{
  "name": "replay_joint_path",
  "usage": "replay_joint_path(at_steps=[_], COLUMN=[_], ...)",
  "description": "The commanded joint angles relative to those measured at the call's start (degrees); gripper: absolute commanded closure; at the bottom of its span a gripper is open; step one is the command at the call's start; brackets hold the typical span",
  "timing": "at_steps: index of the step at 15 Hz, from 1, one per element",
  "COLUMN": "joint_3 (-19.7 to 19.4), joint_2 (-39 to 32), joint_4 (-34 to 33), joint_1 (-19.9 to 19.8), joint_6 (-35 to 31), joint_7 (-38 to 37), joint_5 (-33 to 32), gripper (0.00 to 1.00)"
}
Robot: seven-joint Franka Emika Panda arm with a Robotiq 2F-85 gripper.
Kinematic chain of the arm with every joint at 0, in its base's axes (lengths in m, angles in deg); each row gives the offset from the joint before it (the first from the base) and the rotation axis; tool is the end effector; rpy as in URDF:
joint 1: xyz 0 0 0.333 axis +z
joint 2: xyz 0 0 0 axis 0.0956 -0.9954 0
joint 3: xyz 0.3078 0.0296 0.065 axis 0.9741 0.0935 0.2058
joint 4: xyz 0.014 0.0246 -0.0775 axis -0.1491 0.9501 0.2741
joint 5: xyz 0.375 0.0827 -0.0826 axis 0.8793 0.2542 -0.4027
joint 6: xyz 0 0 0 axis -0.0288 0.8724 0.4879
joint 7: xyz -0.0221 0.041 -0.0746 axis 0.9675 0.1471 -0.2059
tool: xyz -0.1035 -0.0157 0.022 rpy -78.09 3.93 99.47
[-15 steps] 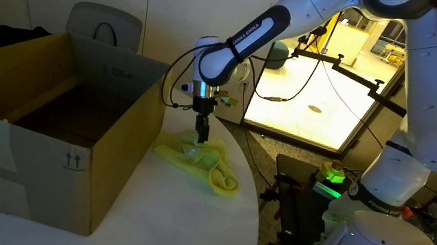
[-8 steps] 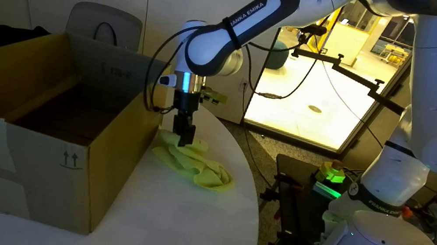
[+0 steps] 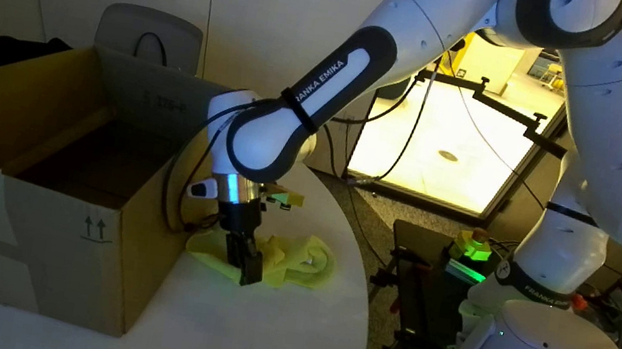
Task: Put the marker on the towel then fold it and put it inside the box
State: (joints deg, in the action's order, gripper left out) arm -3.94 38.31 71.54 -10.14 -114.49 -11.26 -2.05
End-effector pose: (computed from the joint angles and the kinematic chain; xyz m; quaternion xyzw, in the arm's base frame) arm 0.5806 0.0860 0.1180 -0.9119 -0.3442 0.1148 0.1919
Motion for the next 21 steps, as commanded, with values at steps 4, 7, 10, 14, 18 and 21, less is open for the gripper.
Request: replay_joint_path(at_steps=[4,7,10,14,18,21], joint_3=[-0.19,0.12,0.20,0.77,1.35,2.77], joint_2=[0.17,2.43,5.16,10.25,15.37,19.73], joint_4=[0.11,2.45,5.80,12.33,19.05,24.68], joint_1=[1.03,0.12,-0.13,-0.58,0.23,0.98], joint_6=[-0.99,-1.87,-4.53,-7.64,-11.18,-15.48], joint_7=[-2.97,-3.01,-4.66,-7.73,-13.43,-17.77], joint_5=[-0.77,-0.02,0.74,2.35,5.22,8.46], gripper=[0.49,0.28,0.06,0.00,0.00,0.00])
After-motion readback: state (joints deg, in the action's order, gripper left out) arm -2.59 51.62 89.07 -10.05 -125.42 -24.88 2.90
